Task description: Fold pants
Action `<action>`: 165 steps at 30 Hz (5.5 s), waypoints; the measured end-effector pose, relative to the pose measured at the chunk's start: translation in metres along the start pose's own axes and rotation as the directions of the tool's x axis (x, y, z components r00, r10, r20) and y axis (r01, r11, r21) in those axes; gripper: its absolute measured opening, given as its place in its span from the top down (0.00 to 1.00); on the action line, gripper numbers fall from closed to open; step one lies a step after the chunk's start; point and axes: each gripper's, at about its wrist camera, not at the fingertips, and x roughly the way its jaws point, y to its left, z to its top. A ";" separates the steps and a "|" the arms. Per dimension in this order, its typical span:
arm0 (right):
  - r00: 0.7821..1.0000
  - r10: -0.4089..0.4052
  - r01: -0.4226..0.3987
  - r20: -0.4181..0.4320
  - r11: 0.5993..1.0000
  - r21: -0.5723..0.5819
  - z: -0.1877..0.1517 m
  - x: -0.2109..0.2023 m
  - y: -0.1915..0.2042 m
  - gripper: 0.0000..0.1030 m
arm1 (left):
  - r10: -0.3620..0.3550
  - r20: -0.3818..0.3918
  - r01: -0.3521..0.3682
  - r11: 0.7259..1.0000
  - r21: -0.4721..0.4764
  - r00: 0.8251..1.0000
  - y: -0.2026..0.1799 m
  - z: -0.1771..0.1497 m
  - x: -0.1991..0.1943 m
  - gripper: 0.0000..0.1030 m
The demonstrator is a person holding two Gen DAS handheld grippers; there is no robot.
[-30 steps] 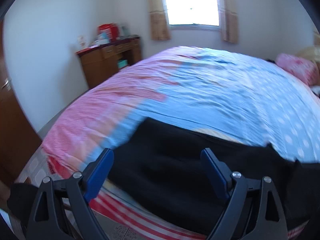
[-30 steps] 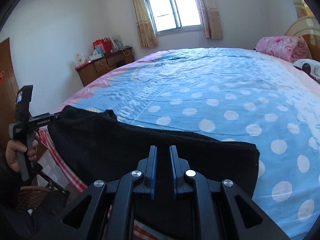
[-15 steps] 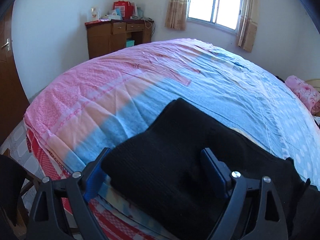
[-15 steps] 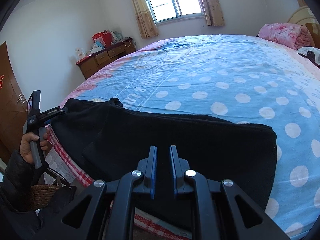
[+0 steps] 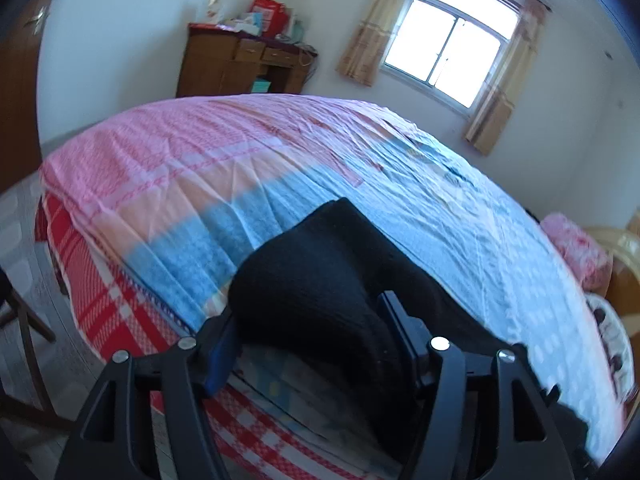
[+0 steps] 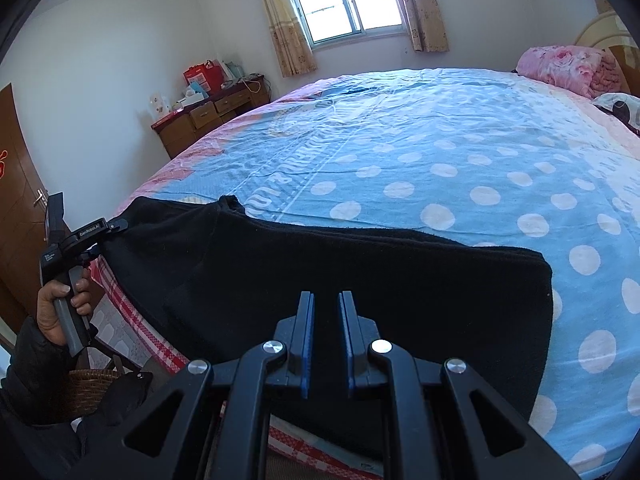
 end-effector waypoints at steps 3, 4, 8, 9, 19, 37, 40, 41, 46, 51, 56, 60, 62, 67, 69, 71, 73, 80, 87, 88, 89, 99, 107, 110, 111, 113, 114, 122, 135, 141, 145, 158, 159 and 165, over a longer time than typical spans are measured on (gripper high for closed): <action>1.000 0.000 0.000 -0.012 1.000 0.012 -0.001 0.002 -0.001 0.87 | -0.025 -0.011 0.025 0.999 -0.040 1.000 -0.003 -0.004 -0.003 0.34; 1.000 0.001 -0.001 -0.014 1.000 0.013 -0.001 0.003 -0.001 0.87 | -0.023 -0.014 0.022 0.999 -0.039 1.000 -0.005 -0.005 -0.003 0.34; 1.000 0.002 -0.002 -0.014 1.000 0.009 -0.001 0.002 0.000 0.87 | -0.045 -0.030 0.043 0.996 -0.075 0.999 -0.006 -0.006 -0.005 0.34; 1.000 0.002 -0.002 -0.012 1.000 0.007 -0.001 0.002 0.000 0.87 | -0.046 -0.034 0.043 0.996 -0.078 0.998 -0.006 -0.004 -0.004 0.34; 1.000 0.005 -0.005 -0.008 1.000 0.017 0.000 0.000 -0.002 0.87 | -0.029 -0.050 0.023 0.993 -0.116 0.998 0.003 0.000 0.007 0.79; 0.997 0.022 -0.040 0.072 0.963 0.268 0.013 -0.024 -0.067 0.87 | -0.441 0.052 0.357 0.785 0.506 0.896 -0.198 -0.022 -0.097 0.80; 0.995 -0.014 -0.022 0.103 0.941 0.338 0.012 -0.037 -0.091 0.87 | -0.523 -0.052 0.437 0.649 0.623 0.851 -0.246 -0.063 -0.103 0.80; 0.993 -0.026 -0.015 0.111 0.935 0.354 0.012 -0.040 -0.097 0.87 | -0.531 -0.074 0.447 0.620 0.644 0.844 -0.254 -0.072 -0.103 0.80; 0.984 -0.087 0.012 0.155 0.903 0.429 0.010 -0.061 -0.127 0.87 | -0.521 -0.207 0.456 0.411 0.790 0.828 -0.301 -0.151 -0.091 0.80; 0.979 -0.115 0.019 0.167 0.874 0.486 0.002 -0.070 -0.149 0.87 | -0.486 -0.277 0.440 0.259 0.860 0.829 -0.318 -0.212 -0.086 0.80; 0.981 -0.110 0.011 0.161 0.855 0.518 -0.004 -0.069 -0.159 0.87 | -0.434 -0.300 0.386 0.125 0.914 0.850 -0.330 -0.259 -0.078 0.79; 0.982 -0.103 0.008 0.158 0.858 0.514 -0.005 -0.066 -0.158 0.87 | -0.396 -0.263 0.304 0.044 0.952 0.880 -0.328 -0.285 -0.073 0.75; 0.982 -0.103 0.009 0.157 0.861 0.508 -0.004 -0.066 -0.157 0.87 | -0.403 -0.238 0.266 0.012 0.964 0.884 -0.327 -0.289 -0.079 0.70; 0.977 -0.114 0.016 0.181 0.885 0.466 0.002 -0.073 -0.148 0.87 | -0.431 -0.280 0.330 0.045 0.943 0.858 -0.319 -0.259 -0.098 0.40; 0.974 -0.085 -0.007 0.210 0.914 0.405 0.009 -0.079 -0.136 0.87 | -0.473 -0.281 0.358 0.079 0.930 0.835 -0.309 -0.236 -0.115 0.25; 0.974 -0.037 -0.043 0.224 0.939 0.342 0.016 -0.082 -0.121 0.87 | -0.505 -0.261 0.363 0.112 0.925 0.822 -0.298 -0.217 -0.125 0.18; 0.977 0.037 -0.093 0.210 0.959 0.267 0.022 -0.079 -0.101 0.87 | -0.507 -0.244 0.372 0.167 0.913 0.827 -0.291 -0.198 -0.126 0.18; 0.989 0.144 -0.144 0.017 0.988 0.049 0.018 -0.036 -0.036 0.87 | -0.337 -0.184 0.352 0.557 0.752 0.924 -0.273 -0.114 -0.064 0.20; 0.992 0.009 -0.021 -0.129 0.995 -0.094 -0.010 -0.023 -0.030 0.87 | -0.134 -0.209 0.245 0.650 0.719 0.969 -0.275 -0.128 -0.007 0.20; 0.991 0.007 -0.019 -0.137 0.996 -0.091 -0.017 -0.026 -0.035 0.87 | -0.108 -0.210 0.229 0.657 0.718 0.972 -0.276 -0.131 -0.001 0.19; 0.990 0.017 -0.029 -0.138 0.996 -0.084 -0.022 -0.028 -0.041 0.87 | -0.100 -0.211 0.224 0.660 0.717 0.972 -0.272 -0.130 0.000 0.17; 0.995 -0.017 0.008 -0.098 0.996 -0.094 -0.031 -0.056 -0.062 0.87 | -0.052 -0.256 0.209 0.740 0.639 0.965 -0.260 -0.117 0.019 0.00; 0.995 -0.075 0.079 0.059 0.995 -0.062 0.012 -0.063 -0.054 0.87 | -0.016 -0.091 0.077 0.687 0.723 0.996 -0.279 -0.113 -0.003 0.00; 0.992 -0.109 0.113 0.058 0.990 -0.082 0.029 -0.036 -0.056 0.87 | 0.024 -0.105 0.058 0.701 0.711 0.994 -0.281 -0.113 0.013 0.00; 0.992 -0.116 0.119 0.042 0.989 -0.083 0.034 -0.022 -0.059 0.87 | 0.037 -0.120 0.058 0.713 0.698 0.992 -0.281 -0.113 0.020 0.00; 0.985 -0.171 0.171 0.001 0.982 -0.087 0.037 0.001 -0.063 0.87 | 0.045 -0.135 0.060 0.727 0.683 0.990 -0.279 -0.114 0.029 0.00; 0.983 -0.185 0.183 -0.012 0.980 -0.083 0.036 0.008 -0.066 0.87 | 0.048 -0.133 0.056 0.731 0.680 0.990 -0.279 -0.114 0.031 0.00; 0.979 -0.201 0.200 0.025 0.980 0.012 0.035 0.029 -0.083 0.87 | 0.040 -0.128 0.056 0.747 0.663 0.991 -0.275 -0.120 0.042 0.00; 0.982 -0.112 0.093 0.155 0.987 0.129 0.034 -0.033 -0.074 0.87 | 0.016 -0.105 0.062 0.715 0.697 0.994 -0.275 -0.115 0.017 0.00; 0.990 -0.065 0.036 0.126 0.974 0.223 0.026 -0.051 -0.077 0.80 | -0.008 -0.124 0.093 0.710 0.698 0.992 -0.268 -0.115 0.001 0.00; 0.988 -0.018 -0.033 0.151 0.944 0.327 0.013 -0.058 -0.098 0.45 | -0.060 -0.168 0.159 0.723 0.672 0.984 -0.260 -0.112 -0.009 0.00; 0.996 -0.033 -0.008 0.085 0.900 0.436 -0.013 -0.064 -0.135 0.45 | -0.113 -0.261 0.263 0.704 0.659 0.959 -0.245 -0.129 -0.004 0.00; 0.997 -0.012 -0.026 0.081 0.892 0.451 -0.017 -0.059 -0.137 0.45 | -0.115 -0.265 0.266 0.709 0.653 0.957 -0.242 -0.127 -0.004 0.00; 0.998 0.065 -0.065 0.017 0.875 0.479 -0.029 -0.039 -0.132 0.44 | -0.120 -0.320 0.288 0.783 0.551 0.940 -0.212 -0.110 0.012 0.00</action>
